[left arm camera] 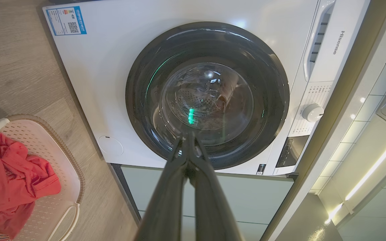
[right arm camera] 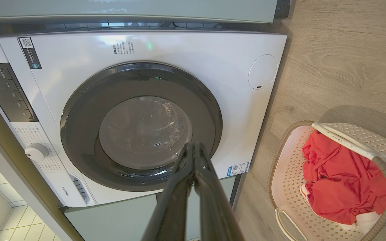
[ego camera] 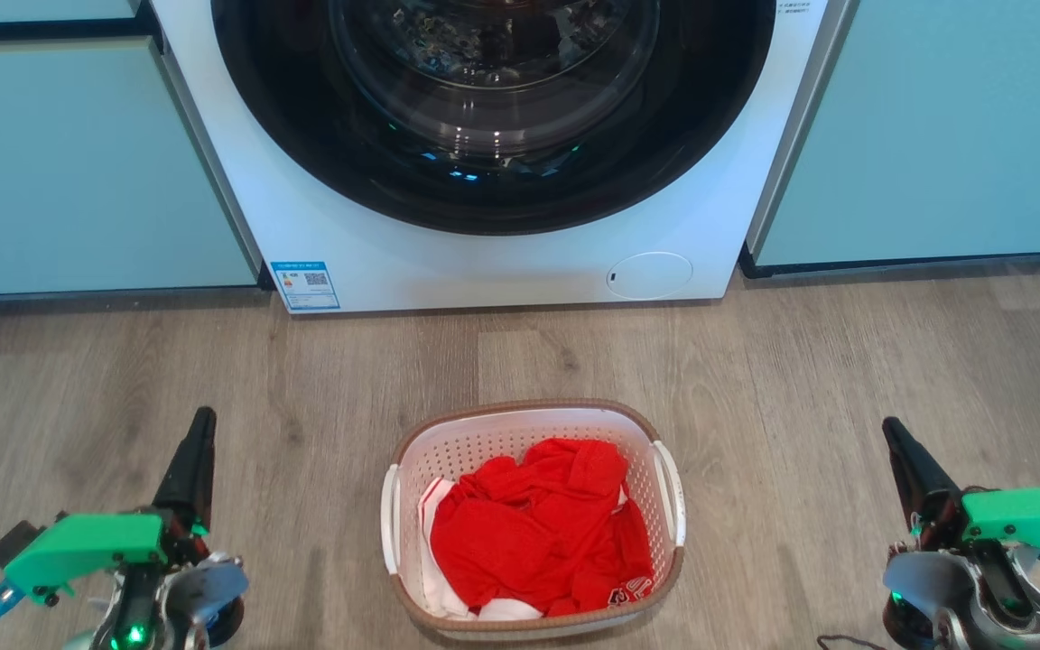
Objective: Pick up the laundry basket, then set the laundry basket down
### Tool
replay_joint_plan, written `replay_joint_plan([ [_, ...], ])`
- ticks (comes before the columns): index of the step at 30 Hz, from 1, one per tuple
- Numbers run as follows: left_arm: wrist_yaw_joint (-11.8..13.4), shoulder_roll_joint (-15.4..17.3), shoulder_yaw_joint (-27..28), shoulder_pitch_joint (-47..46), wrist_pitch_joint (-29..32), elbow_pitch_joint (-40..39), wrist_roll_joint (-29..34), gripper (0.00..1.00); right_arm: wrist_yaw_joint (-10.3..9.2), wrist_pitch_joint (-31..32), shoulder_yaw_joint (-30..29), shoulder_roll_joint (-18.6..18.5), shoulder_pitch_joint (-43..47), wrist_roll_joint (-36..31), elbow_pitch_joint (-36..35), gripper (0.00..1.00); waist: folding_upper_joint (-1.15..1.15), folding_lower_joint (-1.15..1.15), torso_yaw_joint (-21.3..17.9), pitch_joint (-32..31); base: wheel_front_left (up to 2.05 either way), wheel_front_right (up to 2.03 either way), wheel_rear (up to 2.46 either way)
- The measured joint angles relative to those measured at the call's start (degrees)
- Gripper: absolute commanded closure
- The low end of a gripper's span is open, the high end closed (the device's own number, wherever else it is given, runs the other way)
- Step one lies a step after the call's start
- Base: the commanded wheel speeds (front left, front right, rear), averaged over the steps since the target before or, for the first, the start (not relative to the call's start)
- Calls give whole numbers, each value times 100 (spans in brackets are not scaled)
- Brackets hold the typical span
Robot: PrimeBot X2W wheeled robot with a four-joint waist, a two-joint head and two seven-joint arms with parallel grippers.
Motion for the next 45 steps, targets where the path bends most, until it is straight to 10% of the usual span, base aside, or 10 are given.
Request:
replay_joint_plan([
  [45,0,-2,1,0,0,0,8,100,0,5,-3,0,0,-1,0,100,0,0,0,0,0,0,0],
])
